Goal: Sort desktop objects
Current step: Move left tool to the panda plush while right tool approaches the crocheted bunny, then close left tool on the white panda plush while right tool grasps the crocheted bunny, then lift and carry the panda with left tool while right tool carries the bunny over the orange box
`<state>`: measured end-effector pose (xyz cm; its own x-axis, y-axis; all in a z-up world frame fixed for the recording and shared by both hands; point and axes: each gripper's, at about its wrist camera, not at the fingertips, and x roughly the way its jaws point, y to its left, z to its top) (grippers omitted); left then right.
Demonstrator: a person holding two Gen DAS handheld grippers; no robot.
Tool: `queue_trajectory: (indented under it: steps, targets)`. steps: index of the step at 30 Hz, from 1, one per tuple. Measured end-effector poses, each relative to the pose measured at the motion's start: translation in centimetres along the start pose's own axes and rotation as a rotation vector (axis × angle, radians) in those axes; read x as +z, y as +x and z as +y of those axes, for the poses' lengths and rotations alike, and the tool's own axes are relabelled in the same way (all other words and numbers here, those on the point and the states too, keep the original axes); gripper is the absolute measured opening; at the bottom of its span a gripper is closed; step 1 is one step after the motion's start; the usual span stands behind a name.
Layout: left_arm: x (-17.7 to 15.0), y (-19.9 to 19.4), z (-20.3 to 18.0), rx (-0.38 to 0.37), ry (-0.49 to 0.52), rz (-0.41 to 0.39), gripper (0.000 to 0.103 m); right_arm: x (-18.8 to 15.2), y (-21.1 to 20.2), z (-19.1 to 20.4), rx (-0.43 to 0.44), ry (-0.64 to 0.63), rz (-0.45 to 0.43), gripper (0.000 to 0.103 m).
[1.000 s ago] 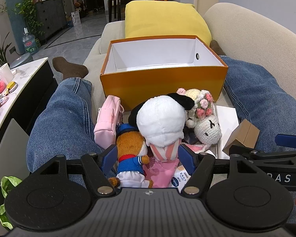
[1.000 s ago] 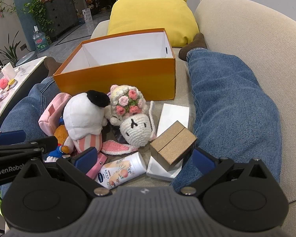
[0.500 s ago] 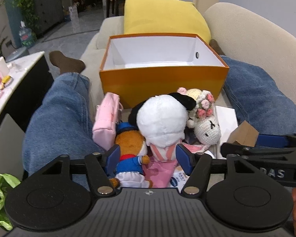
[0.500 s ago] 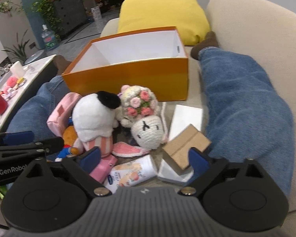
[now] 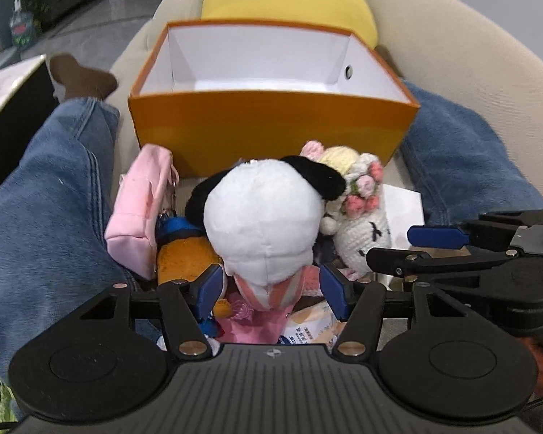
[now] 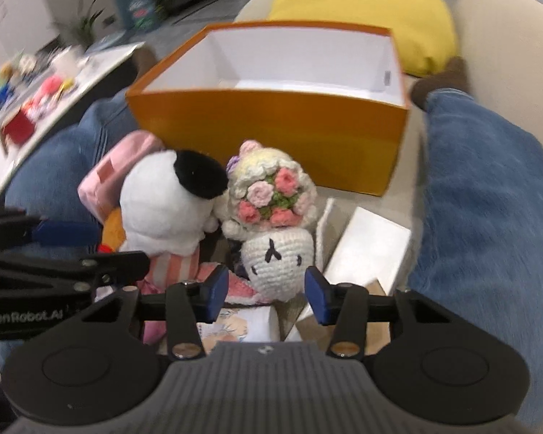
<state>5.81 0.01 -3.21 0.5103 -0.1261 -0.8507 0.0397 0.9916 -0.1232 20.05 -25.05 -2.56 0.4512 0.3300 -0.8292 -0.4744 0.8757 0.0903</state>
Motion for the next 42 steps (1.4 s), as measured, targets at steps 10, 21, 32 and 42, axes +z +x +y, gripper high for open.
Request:
queue_trajectory:
  steps: [10, 21, 32, 42]
  targets:
    - [2.1, 2.8, 0.3, 0.032, -0.042, 0.085, 0.07, 1.5, 3.8, -1.3, 0.034, -0.101, 0.054, 0.058]
    - [2.8, 4.7, -0.3, 0.043, -0.012, 0.113, 0.077, 1.3, 6.7, -1.2, 0.098, -0.153, 0.103, 0.061]
    - [2.3, 3.4, 0.8, -0.016, -0.045, 0.07, 0.065, 1.1, 4.9, -1.4, 0.078, -0.15, 0.067, 0.051]
    - [2.9, -1.3, 1.1, -0.088, -0.031, -0.038, 0.064, 1.7, -0.4, -1.1, 0.068, -0.093, -0.051, 0.049]
